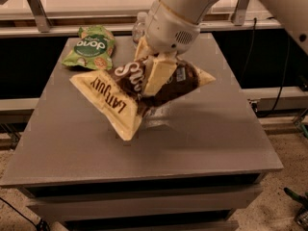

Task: Pick brown chip bag

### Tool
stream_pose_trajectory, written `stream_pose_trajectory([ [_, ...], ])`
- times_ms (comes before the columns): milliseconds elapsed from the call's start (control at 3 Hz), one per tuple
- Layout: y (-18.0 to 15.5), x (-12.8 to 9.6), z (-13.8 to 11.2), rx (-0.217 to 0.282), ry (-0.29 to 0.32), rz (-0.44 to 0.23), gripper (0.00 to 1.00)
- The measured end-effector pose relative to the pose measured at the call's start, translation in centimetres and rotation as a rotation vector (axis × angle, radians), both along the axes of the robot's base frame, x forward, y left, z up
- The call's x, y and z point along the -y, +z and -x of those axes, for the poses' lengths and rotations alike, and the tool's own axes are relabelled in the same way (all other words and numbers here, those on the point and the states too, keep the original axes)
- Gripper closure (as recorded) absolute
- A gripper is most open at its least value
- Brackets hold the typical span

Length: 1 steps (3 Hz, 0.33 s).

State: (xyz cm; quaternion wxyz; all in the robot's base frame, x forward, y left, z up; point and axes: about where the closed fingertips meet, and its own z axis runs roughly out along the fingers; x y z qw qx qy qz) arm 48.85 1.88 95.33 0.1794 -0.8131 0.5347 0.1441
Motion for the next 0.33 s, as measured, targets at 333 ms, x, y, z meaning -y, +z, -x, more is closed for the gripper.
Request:
stream_pose_trajectory([
  [333,3.11,-0.03,-0.86,0.056,-0.012,-0.047,1.0],
])
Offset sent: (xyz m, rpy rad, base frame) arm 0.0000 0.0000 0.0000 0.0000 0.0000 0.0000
